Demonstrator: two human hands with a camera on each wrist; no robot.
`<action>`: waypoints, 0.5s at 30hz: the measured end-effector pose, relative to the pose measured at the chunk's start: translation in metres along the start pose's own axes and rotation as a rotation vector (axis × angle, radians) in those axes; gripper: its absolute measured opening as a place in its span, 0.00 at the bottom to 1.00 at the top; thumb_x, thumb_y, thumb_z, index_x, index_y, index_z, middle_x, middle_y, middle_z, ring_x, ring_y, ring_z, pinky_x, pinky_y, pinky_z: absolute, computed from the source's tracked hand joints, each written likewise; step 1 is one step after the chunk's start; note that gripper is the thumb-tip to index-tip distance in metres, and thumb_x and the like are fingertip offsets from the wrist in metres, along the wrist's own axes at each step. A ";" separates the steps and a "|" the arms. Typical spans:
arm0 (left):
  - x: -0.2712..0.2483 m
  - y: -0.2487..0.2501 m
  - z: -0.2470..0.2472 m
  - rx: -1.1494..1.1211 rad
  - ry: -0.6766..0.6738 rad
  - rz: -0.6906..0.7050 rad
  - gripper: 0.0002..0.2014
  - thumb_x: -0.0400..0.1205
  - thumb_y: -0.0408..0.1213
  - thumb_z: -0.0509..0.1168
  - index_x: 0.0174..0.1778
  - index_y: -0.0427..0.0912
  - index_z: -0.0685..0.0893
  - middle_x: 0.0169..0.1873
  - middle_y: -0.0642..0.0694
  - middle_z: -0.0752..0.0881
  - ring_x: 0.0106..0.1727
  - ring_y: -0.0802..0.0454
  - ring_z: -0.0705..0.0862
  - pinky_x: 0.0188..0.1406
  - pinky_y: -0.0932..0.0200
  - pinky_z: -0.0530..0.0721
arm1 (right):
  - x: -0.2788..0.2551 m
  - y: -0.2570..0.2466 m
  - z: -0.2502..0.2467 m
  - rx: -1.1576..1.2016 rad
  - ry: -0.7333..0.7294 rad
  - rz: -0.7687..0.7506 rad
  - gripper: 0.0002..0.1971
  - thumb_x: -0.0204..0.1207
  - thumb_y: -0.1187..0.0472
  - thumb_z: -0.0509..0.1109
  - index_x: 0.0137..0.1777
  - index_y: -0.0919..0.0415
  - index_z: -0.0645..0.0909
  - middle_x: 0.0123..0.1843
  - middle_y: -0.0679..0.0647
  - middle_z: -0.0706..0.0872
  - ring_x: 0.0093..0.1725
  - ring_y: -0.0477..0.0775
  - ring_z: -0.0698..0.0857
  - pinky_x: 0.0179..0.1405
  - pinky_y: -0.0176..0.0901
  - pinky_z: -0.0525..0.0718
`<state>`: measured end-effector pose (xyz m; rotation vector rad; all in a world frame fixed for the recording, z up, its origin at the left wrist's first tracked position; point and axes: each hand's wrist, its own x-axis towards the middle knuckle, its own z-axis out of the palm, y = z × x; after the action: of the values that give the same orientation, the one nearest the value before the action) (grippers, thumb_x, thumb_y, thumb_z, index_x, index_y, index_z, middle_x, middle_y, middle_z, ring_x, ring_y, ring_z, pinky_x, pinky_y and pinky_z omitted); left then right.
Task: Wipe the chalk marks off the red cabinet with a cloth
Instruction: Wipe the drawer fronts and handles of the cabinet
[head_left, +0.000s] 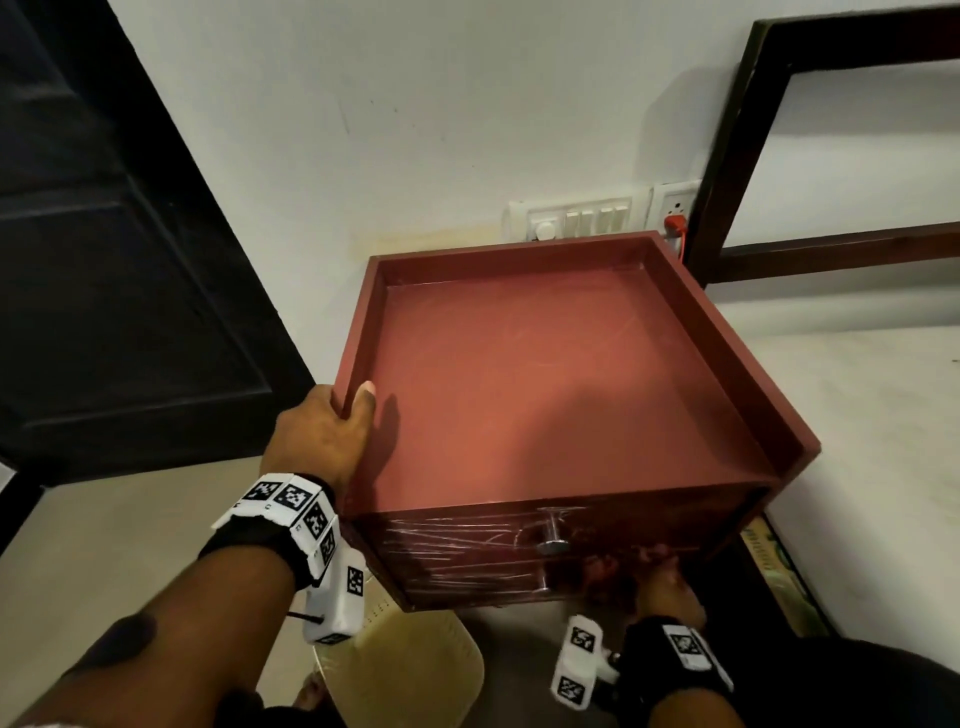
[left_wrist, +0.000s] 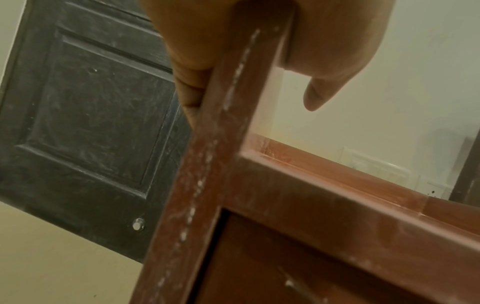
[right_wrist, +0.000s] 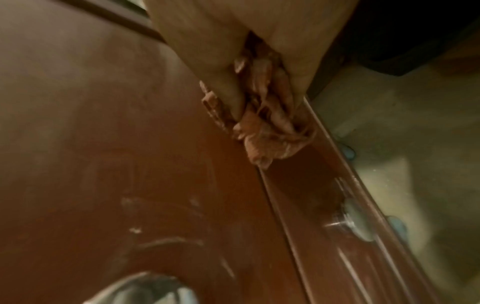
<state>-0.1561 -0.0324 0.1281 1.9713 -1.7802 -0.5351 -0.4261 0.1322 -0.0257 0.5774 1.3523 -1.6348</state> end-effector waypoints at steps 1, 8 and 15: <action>0.000 0.000 0.000 -0.006 0.001 0.001 0.30 0.86 0.66 0.55 0.59 0.41 0.85 0.49 0.39 0.88 0.48 0.39 0.84 0.52 0.50 0.81 | 0.005 -0.012 0.001 0.026 0.062 -0.075 0.06 0.84 0.56 0.64 0.57 0.54 0.77 0.61 0.51 0.83 0.49 0.57 0.88 0.45 0.46 0.90; 0.003 -0.003 0.002 -0.052 0.020 0.002 0.30 0.86 0.68 0.54 0.52 0.43 0.85 0.47 0.40 0.89 0.48 0.38 0.86 0.50 0.51 0.80 | -0.025 0.081 0.047 -0.174 0.083 -0.259 0.09 0.72 0.78 0.70 0.43 0.63 0.84 0.44 0.63 0.92 0.40 0.58 0.90 0.39 0.41 0.85; 0.005 -0.006 0.004 -0.062 0.040 0.001 0.31 0.85 0.69 0.53 0.51 0.44 0.86 0.47 0.41 0.89 0.51 0.36 0.88 0.54 0.49 0.85 | -0.068 0.143 0.076 -0.290 -0.316 0.240 0.18 0.64 0.72 0.82 0.55 0.69 0.86 0.47 0.68 0.92 0.49 0.71 0.91 0.54 0.71 0.87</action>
<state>-0.1526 -0.0372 0.1211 1.9254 -1.7197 -0.5400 -0.2563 0.0863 -0.0220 0.2806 1.2044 -1.2475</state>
